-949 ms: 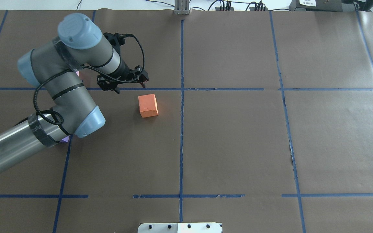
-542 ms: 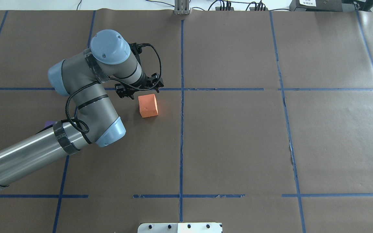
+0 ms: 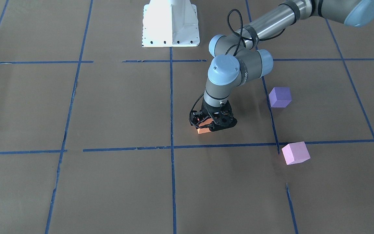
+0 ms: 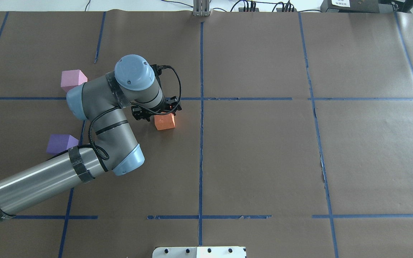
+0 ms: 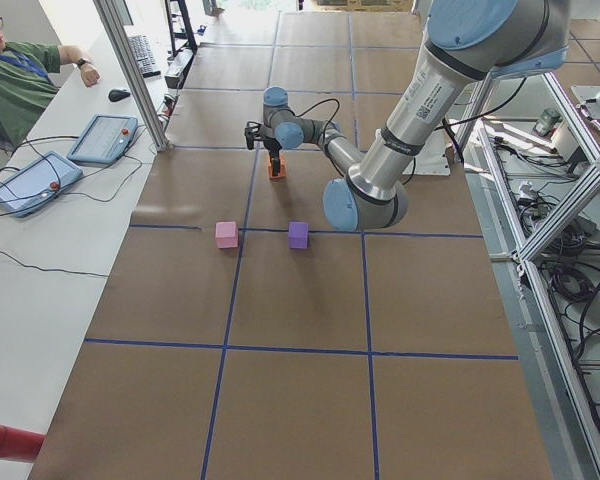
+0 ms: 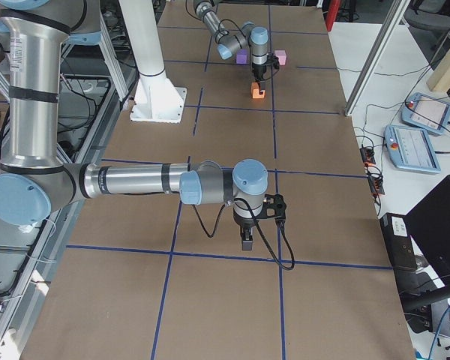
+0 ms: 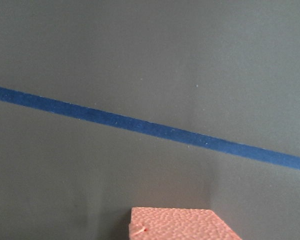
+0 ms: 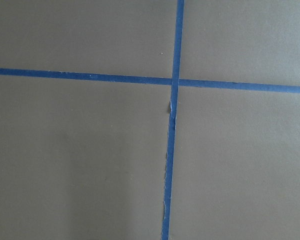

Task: Arrange blocks in a line
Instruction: 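Close the left gripper on the orange cube and lift it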

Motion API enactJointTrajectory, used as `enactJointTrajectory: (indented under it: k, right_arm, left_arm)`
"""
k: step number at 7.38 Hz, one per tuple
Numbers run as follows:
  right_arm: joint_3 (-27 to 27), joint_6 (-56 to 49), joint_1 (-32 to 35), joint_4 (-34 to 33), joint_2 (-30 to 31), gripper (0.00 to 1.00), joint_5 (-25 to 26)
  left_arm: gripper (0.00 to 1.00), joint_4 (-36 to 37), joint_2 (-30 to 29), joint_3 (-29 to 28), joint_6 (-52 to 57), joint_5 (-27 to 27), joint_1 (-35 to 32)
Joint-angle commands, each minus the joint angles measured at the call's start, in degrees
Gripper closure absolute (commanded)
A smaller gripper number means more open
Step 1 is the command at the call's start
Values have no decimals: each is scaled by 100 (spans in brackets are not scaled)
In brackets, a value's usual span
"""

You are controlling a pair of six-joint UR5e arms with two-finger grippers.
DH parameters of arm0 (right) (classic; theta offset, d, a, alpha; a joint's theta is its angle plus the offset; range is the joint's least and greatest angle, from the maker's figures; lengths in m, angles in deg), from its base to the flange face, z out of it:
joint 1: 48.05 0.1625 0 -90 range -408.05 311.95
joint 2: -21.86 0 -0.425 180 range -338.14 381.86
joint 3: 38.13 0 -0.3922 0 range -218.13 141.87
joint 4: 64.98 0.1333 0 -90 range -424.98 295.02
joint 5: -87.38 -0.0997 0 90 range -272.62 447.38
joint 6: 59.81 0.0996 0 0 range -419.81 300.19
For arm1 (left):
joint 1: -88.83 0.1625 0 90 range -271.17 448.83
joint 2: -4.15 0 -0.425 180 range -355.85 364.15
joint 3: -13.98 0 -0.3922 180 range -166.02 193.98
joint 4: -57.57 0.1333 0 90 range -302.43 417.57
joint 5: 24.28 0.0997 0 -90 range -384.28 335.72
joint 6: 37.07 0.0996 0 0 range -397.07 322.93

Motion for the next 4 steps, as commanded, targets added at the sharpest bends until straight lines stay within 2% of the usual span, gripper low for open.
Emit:
enactJointTrajectory:
  k: [1,2,3,4]
  right_arm:
    - [0,0,-2,0,0,0,0]
    - [0,0,-2,0,0,0,0]
    - [-9,0,-2,0,0,0,0]
    - [0,0,-2,0,0,0,0]
  left_arm:
    - [88,16,-13,74,62,-41,-11]
    - [90,16,109,196,88,-320,-107]
    - [90,33,667,728,515,-645,-299]
    - [87,103,1369,1325,1224,-744,-623]
